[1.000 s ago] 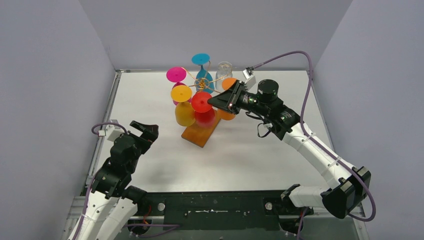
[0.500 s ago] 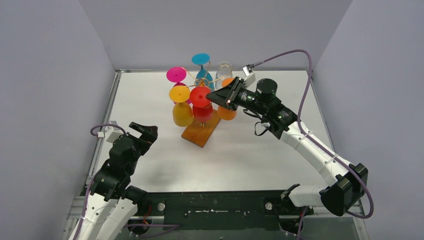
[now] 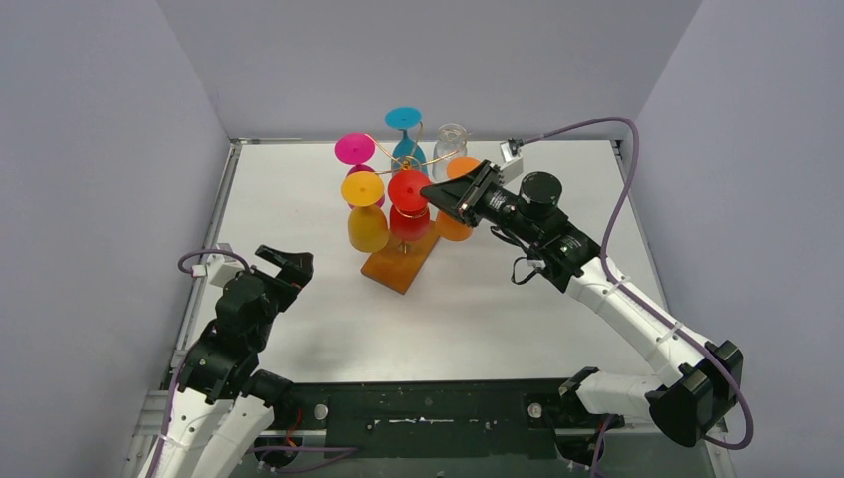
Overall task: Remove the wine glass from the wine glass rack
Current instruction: Pick up the wine glass from the wine rack.
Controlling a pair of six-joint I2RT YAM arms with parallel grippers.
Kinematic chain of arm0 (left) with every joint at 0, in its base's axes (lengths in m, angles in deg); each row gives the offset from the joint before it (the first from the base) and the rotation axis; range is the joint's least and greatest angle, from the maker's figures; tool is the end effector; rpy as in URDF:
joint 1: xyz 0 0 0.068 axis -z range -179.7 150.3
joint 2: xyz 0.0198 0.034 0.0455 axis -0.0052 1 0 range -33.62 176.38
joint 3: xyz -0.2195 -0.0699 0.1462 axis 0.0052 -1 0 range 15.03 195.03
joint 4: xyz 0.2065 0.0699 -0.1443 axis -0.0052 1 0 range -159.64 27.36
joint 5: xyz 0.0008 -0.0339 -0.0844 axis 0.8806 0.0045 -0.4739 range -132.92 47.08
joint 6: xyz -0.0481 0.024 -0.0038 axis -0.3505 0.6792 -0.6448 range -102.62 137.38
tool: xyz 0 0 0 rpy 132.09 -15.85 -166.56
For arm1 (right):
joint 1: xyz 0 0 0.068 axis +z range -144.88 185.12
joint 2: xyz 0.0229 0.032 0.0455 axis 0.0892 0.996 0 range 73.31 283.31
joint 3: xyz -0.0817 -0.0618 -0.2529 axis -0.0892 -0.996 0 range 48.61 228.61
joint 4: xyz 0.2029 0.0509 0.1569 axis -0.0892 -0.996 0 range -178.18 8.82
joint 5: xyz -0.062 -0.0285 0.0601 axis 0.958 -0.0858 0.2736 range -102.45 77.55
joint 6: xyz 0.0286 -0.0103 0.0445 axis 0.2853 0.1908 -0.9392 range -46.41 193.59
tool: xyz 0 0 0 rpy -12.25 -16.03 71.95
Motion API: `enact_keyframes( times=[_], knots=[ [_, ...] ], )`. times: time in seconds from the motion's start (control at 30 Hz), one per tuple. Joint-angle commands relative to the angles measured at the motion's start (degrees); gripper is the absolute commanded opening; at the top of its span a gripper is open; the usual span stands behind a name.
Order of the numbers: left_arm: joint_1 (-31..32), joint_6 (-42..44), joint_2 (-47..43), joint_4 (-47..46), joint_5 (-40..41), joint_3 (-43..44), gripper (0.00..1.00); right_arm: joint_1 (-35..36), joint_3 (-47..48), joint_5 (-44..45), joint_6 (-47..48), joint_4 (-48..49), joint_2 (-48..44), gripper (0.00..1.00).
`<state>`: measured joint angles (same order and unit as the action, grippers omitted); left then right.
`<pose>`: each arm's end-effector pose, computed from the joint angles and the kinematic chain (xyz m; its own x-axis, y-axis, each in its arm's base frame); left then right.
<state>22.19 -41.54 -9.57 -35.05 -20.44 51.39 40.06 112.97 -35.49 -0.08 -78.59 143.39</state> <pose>0.1020 -0.0262 0.2915 -0.1954 -0.7743 -0.6019 -0.2929 0.6318 -0.7177 0.2269 0.1754 0.3912 -0.8259 0.5003 -0.2602 -0.1953 0.1791 0.9643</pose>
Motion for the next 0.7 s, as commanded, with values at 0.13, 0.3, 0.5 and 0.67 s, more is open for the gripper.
enact_keyframes(
  times=[0.13,0.3,0.5,0.67],
  knots=[
    [-0.36,-0.31,-0.81,0.04,1.07,1.20,0.95,-0.50,-1.40,1.87,-2.18,5.99,-3.61,0.00],
    [-0.36,-0.39,-1.02,0.17,1.07,1.35,0.95,-0.53,-1.37,1.91,-2.33,5.94,-3.51,0.00],
    [-0.36,-0.50,-1.16,0.24,1.03,1.24,0.95,-0.53,-0.84,4.84,-0.78,4.83,-3.92,0.00],
    [-0.36,0.15,-0.26,0.02,0.64,2.09,0.95,0.03,0.01,8.56,-0.40,2.91,-2.98,0.00]
  ],
)
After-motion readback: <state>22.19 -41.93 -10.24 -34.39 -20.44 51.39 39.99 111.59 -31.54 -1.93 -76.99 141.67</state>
